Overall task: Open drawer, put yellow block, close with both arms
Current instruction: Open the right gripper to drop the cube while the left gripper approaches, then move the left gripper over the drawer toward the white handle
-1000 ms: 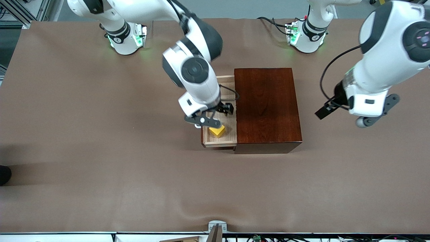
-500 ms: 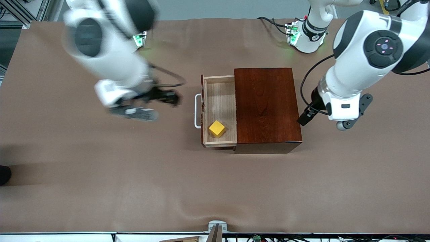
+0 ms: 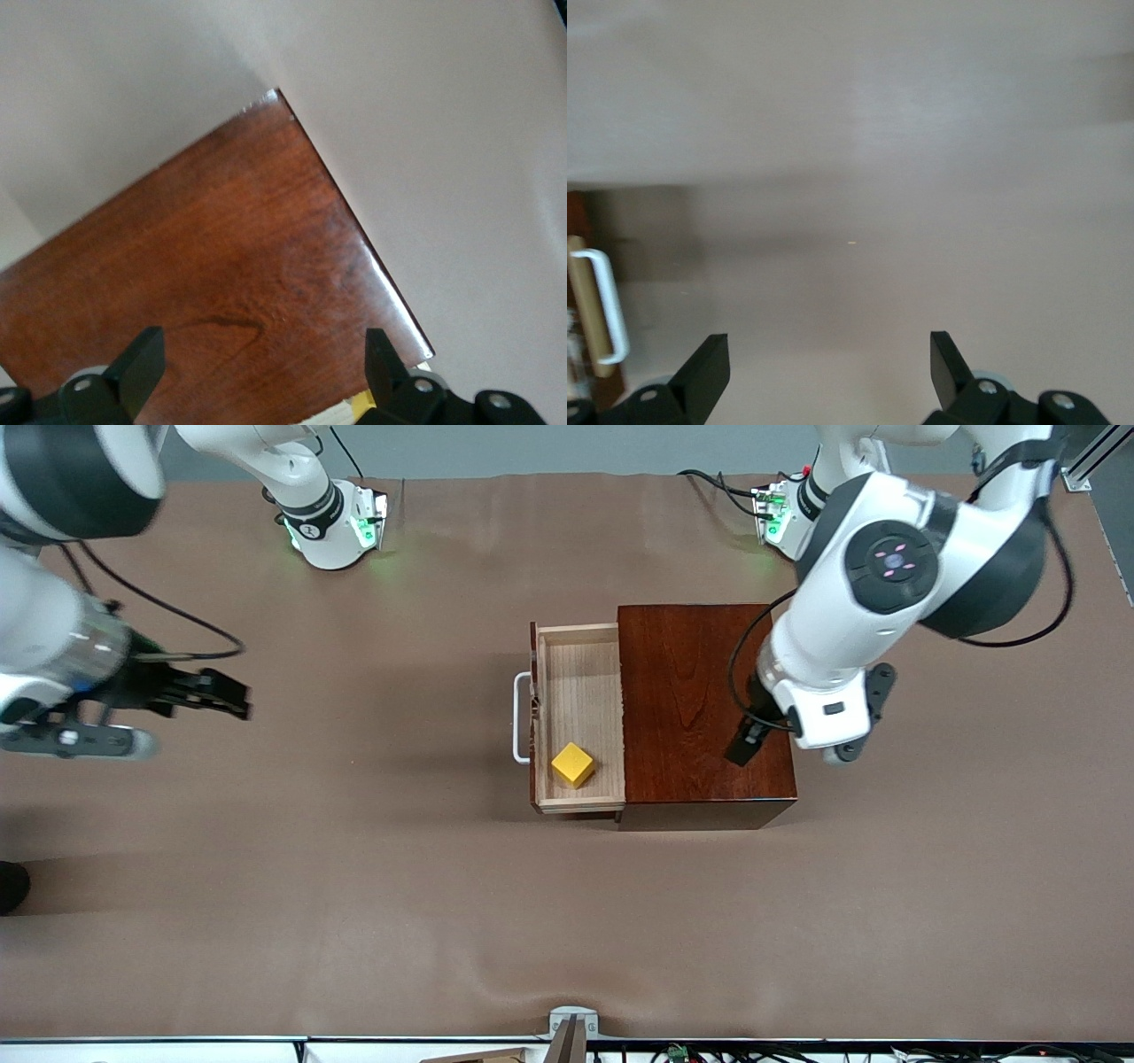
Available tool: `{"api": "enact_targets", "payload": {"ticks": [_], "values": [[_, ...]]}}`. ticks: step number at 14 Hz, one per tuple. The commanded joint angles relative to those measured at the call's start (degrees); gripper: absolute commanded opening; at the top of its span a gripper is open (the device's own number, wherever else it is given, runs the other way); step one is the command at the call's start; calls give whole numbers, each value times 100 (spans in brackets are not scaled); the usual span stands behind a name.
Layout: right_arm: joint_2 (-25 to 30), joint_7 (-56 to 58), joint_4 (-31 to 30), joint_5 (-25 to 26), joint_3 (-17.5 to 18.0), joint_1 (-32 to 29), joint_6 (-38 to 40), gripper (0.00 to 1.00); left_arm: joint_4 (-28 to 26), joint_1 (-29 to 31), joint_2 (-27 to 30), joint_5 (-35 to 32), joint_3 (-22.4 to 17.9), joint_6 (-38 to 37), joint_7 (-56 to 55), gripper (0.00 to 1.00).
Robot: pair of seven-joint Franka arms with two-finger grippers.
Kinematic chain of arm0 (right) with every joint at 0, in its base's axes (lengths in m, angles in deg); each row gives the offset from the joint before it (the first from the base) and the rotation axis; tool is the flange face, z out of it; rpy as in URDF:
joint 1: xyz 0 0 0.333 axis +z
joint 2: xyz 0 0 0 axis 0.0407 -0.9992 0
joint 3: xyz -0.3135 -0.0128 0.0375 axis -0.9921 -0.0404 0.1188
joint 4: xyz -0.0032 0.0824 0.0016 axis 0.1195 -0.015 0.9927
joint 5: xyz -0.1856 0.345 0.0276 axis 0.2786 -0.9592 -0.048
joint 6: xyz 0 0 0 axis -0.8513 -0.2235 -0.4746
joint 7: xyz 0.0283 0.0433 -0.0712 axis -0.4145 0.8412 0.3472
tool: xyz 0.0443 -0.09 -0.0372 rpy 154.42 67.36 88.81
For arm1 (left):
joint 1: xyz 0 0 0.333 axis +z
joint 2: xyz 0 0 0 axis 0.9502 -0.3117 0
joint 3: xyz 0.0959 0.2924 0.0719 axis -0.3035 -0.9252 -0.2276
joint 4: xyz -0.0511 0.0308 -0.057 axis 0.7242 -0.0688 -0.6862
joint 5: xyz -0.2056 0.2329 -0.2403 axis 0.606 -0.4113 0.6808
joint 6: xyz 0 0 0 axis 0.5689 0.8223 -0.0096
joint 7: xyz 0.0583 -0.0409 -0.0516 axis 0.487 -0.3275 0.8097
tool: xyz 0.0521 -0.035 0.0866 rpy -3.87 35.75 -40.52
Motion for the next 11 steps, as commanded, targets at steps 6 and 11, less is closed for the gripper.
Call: {"api": "enact_targets", "payload": {"ticks": [6,11], "values": [[1136,670,-1550,329,681,-1441,-802,100,357,-633,-405,-137,-65,587,-1704,100],[1145,626,-1357,470,877,-1664,-592,100,928,-1081,-941,-137,-82,666,-3373,100]]}}
